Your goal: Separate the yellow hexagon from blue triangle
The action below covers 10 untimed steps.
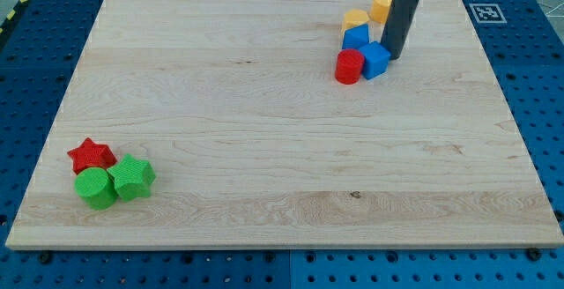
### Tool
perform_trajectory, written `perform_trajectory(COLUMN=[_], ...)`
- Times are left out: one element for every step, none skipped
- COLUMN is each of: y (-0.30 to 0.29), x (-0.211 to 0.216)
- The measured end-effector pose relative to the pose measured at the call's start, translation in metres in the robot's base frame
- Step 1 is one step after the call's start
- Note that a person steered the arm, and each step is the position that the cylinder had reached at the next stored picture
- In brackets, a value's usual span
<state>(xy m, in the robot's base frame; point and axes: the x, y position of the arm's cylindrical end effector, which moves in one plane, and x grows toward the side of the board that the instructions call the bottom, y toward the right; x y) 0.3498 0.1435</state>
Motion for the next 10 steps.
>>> perform_trajectory(y=[-0.01, -0.007, 0.025, 0.041, 0.038, 0.018, -0.017, -0.049, -0.08, -0.101], x=[0.002, -0.002, -0.016, -0.035, -0.061, -0.062, -0.057, -0.046, -0.026, -0.017])
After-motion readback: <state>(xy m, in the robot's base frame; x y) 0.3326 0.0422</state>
